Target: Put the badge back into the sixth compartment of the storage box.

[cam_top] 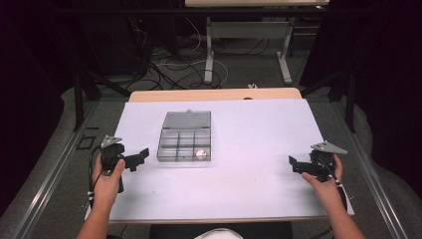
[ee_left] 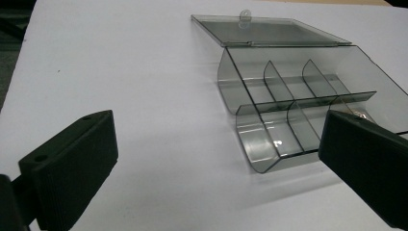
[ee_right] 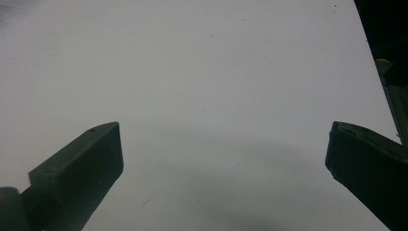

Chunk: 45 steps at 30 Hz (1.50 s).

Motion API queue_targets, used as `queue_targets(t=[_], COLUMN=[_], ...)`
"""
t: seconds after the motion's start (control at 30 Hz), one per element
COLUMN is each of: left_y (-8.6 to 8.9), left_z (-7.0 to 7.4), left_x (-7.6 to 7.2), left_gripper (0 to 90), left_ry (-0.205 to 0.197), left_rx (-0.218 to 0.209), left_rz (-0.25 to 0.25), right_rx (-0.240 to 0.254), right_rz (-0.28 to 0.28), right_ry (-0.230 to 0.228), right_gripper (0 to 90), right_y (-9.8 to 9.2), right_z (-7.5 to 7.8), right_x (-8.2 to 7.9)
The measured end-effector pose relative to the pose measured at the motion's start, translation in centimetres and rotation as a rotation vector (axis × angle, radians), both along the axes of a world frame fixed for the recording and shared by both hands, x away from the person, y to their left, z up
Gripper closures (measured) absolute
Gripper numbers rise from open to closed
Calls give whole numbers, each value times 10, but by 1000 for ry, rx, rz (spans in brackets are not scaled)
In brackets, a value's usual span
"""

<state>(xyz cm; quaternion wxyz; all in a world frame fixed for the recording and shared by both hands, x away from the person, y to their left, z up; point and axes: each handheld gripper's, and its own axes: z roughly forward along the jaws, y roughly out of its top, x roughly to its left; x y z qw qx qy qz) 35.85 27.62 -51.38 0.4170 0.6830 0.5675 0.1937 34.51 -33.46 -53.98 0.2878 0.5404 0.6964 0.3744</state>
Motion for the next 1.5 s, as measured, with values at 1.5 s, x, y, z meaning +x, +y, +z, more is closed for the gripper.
queue_targets(t=[1.5], left_y=[24], left_z=[-34], left_x=[1], left_gripper=[15], left_ry=[53], left_rx=[22], left_rz=[69], right_rx=[7], right_rz=[4], right_ry=[18], right_gripper=[0], right_y=[-1], right_z=[-4], right_x=[3])
